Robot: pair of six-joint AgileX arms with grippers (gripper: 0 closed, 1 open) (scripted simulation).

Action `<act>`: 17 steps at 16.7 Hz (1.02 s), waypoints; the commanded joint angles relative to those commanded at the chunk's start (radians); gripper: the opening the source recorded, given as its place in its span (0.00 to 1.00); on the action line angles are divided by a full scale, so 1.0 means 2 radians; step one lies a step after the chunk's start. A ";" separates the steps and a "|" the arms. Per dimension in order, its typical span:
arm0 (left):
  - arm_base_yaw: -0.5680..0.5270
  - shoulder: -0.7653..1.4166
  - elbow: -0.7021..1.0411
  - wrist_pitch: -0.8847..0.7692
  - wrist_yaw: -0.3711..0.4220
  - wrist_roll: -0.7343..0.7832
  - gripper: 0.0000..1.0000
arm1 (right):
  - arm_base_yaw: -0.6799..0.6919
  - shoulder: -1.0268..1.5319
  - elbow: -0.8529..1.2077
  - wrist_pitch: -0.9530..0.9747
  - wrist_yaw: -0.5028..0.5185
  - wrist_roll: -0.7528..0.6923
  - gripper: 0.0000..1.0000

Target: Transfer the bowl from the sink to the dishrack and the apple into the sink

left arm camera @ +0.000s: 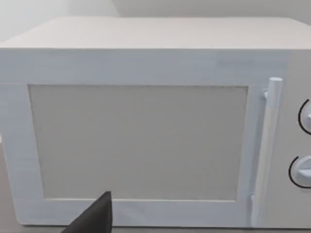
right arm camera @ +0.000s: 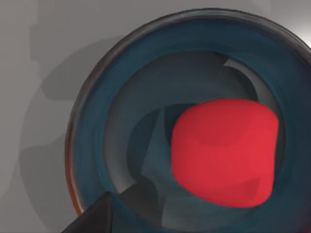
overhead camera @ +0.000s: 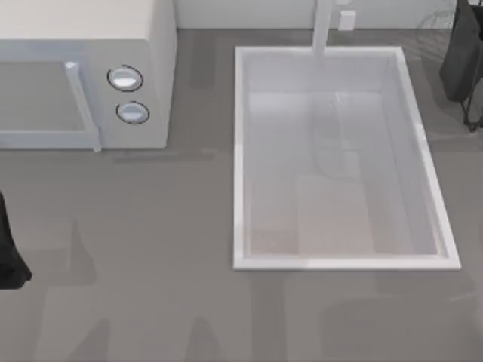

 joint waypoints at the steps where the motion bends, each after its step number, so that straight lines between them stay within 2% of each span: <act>1: 0.000 0.000 0.000 0.000 0.000 0.000 1.00 | -0.007 0.038 0.025 -0.025 0.000 -0.007 1.00; 5: 0.000 0.000 0.000 0.000 0.000 0.000 1.00 | -0.030 0.145 0.105 -0.097 -0.002 -0.029 1.00; 8: 0.000 0.000 0.000 0.000 0.000 0.000 1.00 | -0.037 0.174 0.131 -0.119 -0.004 -0.036 1.00; 14: 0.000 0.000 0.000 0.000 0.000 0.000 1.00 | -0.035 0.174 0.129 -0.117 -0.004 -0.035 1.00; 17: 0.000 0.000 0.000 0.000 0.000 0.000 1.00 | -0.036 0.189 0.110 -0.084 -0.004 -0.034 1.00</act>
